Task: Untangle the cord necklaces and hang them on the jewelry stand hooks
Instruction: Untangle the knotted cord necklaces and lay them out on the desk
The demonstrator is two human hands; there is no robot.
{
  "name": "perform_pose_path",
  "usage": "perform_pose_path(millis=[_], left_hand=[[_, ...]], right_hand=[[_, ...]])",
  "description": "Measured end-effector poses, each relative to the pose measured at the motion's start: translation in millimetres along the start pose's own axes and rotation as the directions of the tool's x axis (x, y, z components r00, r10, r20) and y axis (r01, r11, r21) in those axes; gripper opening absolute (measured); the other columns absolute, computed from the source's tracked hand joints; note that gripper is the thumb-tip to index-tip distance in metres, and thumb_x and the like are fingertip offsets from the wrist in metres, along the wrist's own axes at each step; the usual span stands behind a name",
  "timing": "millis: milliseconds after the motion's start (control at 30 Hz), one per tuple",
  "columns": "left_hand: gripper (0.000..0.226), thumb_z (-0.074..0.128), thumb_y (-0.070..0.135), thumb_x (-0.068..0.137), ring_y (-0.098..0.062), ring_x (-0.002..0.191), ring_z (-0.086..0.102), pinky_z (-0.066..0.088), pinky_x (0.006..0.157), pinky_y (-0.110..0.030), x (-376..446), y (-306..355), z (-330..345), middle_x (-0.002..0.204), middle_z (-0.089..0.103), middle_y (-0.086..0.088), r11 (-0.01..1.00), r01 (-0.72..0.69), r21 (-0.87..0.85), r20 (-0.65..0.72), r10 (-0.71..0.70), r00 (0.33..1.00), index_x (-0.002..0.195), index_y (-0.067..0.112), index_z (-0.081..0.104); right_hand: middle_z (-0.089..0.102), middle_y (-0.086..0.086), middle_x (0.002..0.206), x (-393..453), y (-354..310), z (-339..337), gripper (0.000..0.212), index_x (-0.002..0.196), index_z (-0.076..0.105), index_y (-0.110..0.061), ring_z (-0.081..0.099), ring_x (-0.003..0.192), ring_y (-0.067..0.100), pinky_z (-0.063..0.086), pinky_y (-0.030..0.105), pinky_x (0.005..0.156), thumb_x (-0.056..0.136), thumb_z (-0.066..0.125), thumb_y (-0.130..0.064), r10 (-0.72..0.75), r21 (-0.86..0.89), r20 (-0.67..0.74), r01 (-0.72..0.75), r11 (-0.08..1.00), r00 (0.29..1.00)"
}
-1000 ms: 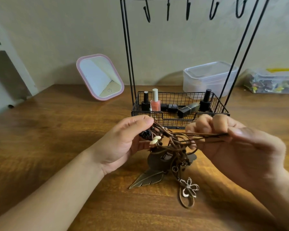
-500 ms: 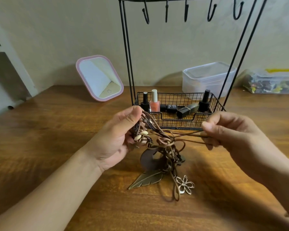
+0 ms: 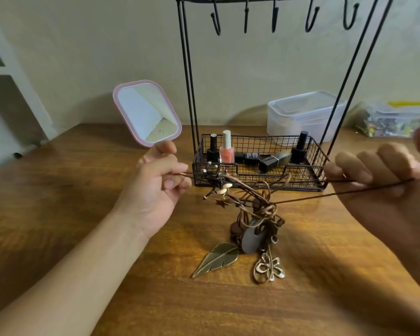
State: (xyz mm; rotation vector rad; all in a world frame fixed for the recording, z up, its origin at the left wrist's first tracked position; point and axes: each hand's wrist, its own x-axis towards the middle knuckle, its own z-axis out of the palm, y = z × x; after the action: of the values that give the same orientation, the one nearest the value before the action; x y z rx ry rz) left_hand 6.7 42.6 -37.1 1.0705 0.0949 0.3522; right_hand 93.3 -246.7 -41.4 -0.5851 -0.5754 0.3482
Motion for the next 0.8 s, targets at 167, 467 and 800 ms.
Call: perform_pose_path(millis=[167, 467, 800], left_hand=[[0.037, 0.045, -0.015, 0.075, -0.006, 0.046, 0.031, 0.035, 0.052, -0.02, 0.0, 2.7, -2.8, 0.049, 0.037, 0.009, 0.993, -0.116, -0.006, 0.026, 0.116, 0.993, 0.072, 0.021, 0.055], [0.028, 0.054, -0.009, 0.065, -0.009, 0.057, 0.037, 0.027, 0.051, -0.022, -5.1, 0.7, 3.2, 0.064, 0.053, 0.014, 0.684, -0.555, 0.473, 0.153, 0.557, 0.817, 0.073, 0.018, 0.058], [0.023, 0.057, -0.006, 0.076, -0.004, 0.063, 0.047, 0.04, 0.057, -0.014, -7.2, -8.2, 3.5, 0.069, 0.056, 0.013, 0.524, -0.593, 0.611, 0.252, 0.582, 0.773, 0.074, 0.018, 0.059]], right_hand=[[0.023, 0.001, 0.05, 0.7, -7.4, -6.0, 0.05, 0.054, 0.032, -0.011, 0.026, 0.052, 0.014, 0.029, 0.036, 0.06, 0.098, 0.039, -0.032, 0.075, 0.018, 0.221, -0.081, 0.997, 0.972], [0.06, -0.01, 0.046, -11.1, 4.9, 24.2, 0.047, 0.067, 0.073, -0.03, 0.059, 0.043, 0.016, 0.041, 0.016, 0.046, 0.095, 0.045, -0.056, -0.009, -0.724, 0.22, 0.157, -0.672, 0.976], [0.066, -0.011, 0.065, -16.8, 19.4, 47.4, 0.073, 0.138, 0.052, -0.022, 0.059, 0.088, 0.025, 0.035, 0.057, 0.104, 0.084, 0.052, -0.07, -0.133, -0.7, 0.243, 0.079, -0.71, 0.961]])
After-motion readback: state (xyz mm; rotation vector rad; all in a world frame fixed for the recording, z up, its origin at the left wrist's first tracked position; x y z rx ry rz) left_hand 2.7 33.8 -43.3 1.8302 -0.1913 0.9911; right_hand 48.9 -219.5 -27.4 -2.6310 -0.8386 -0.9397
